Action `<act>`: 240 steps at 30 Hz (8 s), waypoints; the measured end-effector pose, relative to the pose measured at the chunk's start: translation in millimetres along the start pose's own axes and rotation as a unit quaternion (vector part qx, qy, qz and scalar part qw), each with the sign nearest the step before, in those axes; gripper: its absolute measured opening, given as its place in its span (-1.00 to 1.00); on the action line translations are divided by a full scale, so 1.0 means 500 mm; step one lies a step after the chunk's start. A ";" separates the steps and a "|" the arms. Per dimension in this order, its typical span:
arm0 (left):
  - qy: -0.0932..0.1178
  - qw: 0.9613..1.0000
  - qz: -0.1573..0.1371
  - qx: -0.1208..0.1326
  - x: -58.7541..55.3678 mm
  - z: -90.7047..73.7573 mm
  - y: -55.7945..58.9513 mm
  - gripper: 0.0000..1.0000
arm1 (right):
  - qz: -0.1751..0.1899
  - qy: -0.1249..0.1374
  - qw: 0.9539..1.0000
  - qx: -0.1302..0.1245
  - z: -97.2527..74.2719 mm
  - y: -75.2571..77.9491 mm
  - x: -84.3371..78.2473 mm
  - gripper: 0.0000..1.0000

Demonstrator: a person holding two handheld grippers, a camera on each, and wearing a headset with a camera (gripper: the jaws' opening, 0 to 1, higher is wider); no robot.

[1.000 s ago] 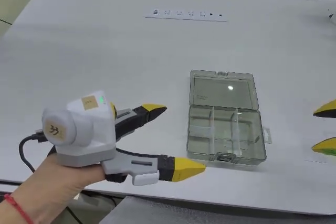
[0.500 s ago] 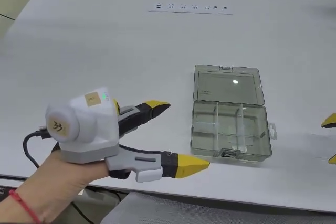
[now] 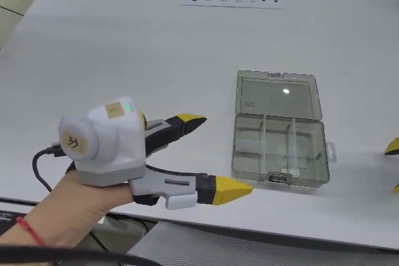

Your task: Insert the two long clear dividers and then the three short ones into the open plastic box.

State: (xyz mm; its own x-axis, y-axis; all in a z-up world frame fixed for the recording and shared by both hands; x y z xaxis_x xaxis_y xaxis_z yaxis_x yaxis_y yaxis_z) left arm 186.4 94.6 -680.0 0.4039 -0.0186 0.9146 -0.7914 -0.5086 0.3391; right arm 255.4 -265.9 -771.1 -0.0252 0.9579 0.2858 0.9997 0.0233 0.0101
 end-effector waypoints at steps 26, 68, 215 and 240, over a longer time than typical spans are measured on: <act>0.005 1.000 0.000 -0.001 0.008 -0.001 0.001 0.73 | -0.004 0.012 1.000 -0.026 -0.027 0.003 0.020 -0.35; 0.035 0.979 -0.194 -0.054 0.046 0.133 0.087 -0.24 | -0.097 0.125 0.975 -0.156 -0.216 -0.116 0.391 -0.35; 0.042 0.997 0.032 -0.060 0.021 0.010 0.038 -0.07 | 0.064 0.287 0.955 0.027 -0.221 -0.009 0.373 -0.95; 0.009 1.000 0.021 -0.021 -0.012 0.008 0.000 0.55 | 0.065 0.277 0.958 0.023 -0.077 0.051 0.350 -0.96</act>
State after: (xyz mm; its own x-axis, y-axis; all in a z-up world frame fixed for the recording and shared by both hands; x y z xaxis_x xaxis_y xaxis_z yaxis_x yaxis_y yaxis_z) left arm 185.9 91.6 -686.5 0.3610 -0.0236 0.9323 -0.8264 -0.4713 0.3081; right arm 276.6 -108.6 -683.9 0.1142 0.6556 0.7464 0.9933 -0.0601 -0.0992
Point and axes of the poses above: the centre of the closed fingertips' face, and the gripper's own axes: z roughly forward along the fingers, y roughly to its right, x roughly out of its top, the point moved 8 cm from there along -z, roughly backward along the fingers, and after that the axes turned 5 degrees about y, right-handed, at the moved point
